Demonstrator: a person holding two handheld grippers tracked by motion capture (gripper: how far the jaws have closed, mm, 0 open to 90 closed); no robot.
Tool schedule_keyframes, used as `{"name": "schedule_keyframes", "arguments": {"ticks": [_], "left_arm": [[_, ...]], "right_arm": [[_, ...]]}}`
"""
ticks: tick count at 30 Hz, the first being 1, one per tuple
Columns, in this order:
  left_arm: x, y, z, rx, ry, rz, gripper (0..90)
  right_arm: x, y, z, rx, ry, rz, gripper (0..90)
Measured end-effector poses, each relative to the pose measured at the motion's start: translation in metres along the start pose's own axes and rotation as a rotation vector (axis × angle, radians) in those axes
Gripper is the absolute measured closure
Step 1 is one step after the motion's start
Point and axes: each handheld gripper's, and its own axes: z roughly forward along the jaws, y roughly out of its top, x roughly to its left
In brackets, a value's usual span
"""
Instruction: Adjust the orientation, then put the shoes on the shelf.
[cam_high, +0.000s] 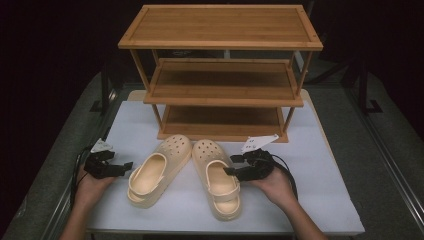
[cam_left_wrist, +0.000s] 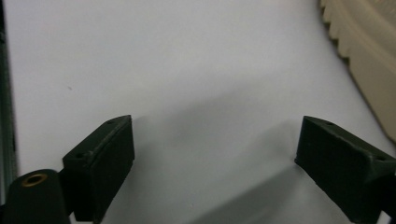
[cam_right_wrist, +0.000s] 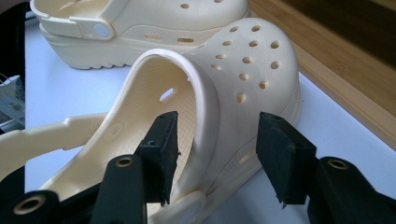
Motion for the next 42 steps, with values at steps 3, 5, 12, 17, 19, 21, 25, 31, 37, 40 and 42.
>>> {"name": "schedule_keyframes", "arguments": {"ticks": [3,5,12,17,19,21,25,31,37,40,42], "left_arm": [[0.000,0.007,-0.014,-0.047,-0.030,-0.014,13.6],[-0.001,0.013,-0.026,-0.077,-0.061,-0.029,13.7],[-0.018,0.030,-0.047,-0.129,-0.164,0.014,14.1],[-0.036,0.040,-0.047,-0.131,-0.209,0.060,14.1],[-0.044,0.042,-0.045,-0.125,-0.231,0.084,14.4],[-0.048,0.044,-0.043,-0.123,-0.248,0.100,15.6],[-0.059,0.046,-0.035,-0.112,-0.282,0.129,22.2],[-0.067,0.047,-0.021,-0.076,-0.290,0.165,33.6],[-0.076,0.050,-0.013,-0.052,-0.274,0.227,53.1],[-0.079,0.051,-0.013,-0.053,-0.231,0.252,60.4],[-0.078,0.051,-0.014,-0.057,-0.215,0.242,67.7]], "right_arm": [[-0.001,-0.001,-0.001,-0.007,0.004,0.005,47.8],[0.000,-0.001,-0.001,-0.006,0.004,0.003,47.4],[-0.001,-0.003,-0.003,-0.010,0.001,0.010,47.1],[-0.001,-0.003,-0.002,-0.006,0.006,0.007,47.1],[0.000,-0.003,-0.001,-0.003,0.010,0.001,47.1],[0.000,-0.003,0.000,-0.002,0.011,0.001,47.3],[0.000,-0.003,0.002,0.005,0.013,0.001,47.6],[0.000,-0.004,0.009,0.023,0.014,0.006,48.5],[0.000,-0.005,0.017,0.046,-0.001,0.000,53.1],[0.001,-0.005,0.014,0.037,-0.002,0.007,57.8],[0.001,-0.005,0.014,0.034,-0.008,0.004,60.6]]}}
